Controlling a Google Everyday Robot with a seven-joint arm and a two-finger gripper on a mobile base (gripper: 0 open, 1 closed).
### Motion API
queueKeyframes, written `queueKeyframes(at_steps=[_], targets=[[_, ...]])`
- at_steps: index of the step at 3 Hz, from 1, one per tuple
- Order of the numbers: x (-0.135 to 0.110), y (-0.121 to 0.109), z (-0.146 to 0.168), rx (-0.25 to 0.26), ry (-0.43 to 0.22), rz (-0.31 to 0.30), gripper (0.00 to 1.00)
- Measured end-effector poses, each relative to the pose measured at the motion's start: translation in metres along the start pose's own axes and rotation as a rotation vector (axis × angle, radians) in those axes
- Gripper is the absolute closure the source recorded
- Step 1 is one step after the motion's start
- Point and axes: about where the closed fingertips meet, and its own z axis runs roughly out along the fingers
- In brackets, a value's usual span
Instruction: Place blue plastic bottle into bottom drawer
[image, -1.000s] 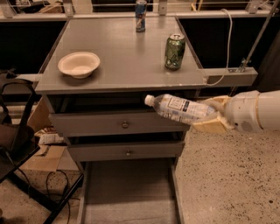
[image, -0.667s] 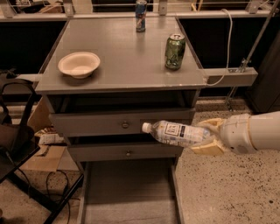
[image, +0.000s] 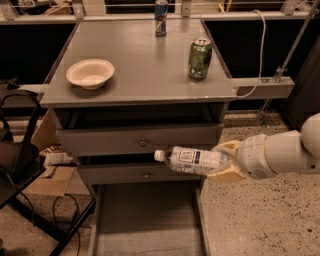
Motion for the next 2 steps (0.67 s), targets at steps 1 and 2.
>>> queueKeyframes(at_steps=[1, 2], targets=[[0.043, 0.021, 0.070, -0.067, 0.031, -0.018, 1.00], [0.112, 0.035, 0.172, -0.136, -0.010, 0.005, 1.00]])
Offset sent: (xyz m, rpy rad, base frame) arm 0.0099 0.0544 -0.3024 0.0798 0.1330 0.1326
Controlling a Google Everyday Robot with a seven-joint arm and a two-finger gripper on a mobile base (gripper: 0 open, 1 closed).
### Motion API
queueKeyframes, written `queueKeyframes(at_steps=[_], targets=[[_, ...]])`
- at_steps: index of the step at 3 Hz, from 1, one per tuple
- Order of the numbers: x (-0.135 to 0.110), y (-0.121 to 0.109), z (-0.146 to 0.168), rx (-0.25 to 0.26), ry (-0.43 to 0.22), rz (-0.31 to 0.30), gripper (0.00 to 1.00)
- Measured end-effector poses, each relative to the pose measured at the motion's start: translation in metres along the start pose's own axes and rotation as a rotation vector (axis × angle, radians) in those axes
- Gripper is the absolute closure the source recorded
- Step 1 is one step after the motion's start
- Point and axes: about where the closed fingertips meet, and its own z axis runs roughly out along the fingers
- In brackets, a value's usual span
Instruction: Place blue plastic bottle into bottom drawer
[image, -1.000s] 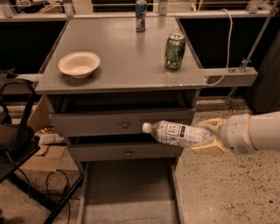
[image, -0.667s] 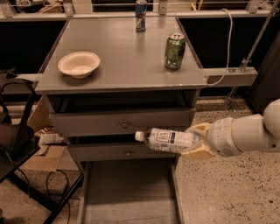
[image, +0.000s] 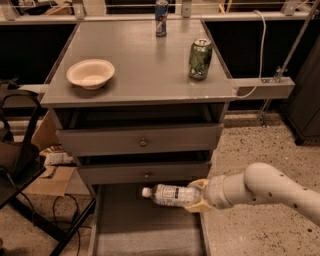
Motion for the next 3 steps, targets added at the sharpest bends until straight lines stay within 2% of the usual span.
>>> queueKeyframes(at_steps=[1, 2, 3], targets=[[0.038, -0.004, 0.059, -0.037, -0.040, 0.046, 1.00], [0.074, -0.007, 0.095, -0.064, -0.036, 0.109, 1.00], [0.082, -0.004, 0.105, -0.075, -0.035, 0.128, 1.00]])
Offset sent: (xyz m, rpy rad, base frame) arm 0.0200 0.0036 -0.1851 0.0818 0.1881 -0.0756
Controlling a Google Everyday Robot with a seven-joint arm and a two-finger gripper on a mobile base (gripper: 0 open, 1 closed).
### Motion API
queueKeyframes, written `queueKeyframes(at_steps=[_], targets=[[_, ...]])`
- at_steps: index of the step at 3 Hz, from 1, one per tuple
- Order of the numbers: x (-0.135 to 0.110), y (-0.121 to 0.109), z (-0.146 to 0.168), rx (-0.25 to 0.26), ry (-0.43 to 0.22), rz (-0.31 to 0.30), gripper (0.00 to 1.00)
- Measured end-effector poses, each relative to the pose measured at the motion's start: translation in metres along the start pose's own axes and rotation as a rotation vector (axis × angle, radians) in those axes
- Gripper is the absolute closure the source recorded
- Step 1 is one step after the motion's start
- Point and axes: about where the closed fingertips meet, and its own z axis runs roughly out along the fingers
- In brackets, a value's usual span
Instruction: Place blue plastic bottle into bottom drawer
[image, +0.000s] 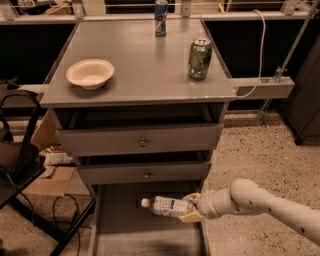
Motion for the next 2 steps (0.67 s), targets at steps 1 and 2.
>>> queueKeyframes(at_steps=[1, 2], targets=[[-0.001, 0.000, 0.003, -0.002, 0.007, 0.006, 1.00], [0.013, -0.024, 0.037, -0.009, 0.002, 0.004, 1.00]])
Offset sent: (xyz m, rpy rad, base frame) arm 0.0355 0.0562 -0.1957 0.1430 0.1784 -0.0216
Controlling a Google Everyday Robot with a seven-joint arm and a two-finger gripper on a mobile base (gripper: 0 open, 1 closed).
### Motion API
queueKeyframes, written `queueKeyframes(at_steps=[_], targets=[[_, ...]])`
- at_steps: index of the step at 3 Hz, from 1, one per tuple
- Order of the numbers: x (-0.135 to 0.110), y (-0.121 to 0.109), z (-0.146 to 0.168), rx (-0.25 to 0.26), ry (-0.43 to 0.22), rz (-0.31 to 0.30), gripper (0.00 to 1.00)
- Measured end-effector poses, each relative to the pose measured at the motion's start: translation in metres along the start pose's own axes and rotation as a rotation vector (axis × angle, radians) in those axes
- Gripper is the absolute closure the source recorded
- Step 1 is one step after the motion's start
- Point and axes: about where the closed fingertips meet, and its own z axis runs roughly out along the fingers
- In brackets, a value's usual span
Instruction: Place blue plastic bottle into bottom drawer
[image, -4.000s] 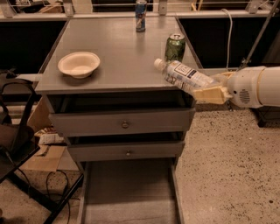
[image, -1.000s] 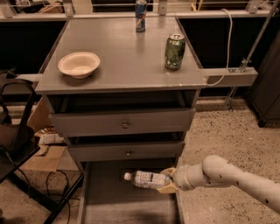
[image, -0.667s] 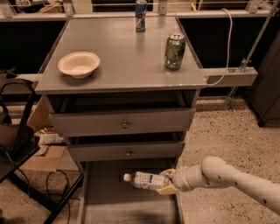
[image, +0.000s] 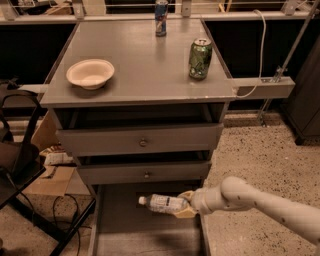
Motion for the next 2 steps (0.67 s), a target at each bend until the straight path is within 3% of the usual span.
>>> queueKeyframes(at_steps=[1, 2], targets=[[0.044, -0.035, 0.094, -0.033, -0.043, -0.003, 1.00], [0.084, -0.031, 0.156, -0.084, -0.072, 0.015, 1.00]])
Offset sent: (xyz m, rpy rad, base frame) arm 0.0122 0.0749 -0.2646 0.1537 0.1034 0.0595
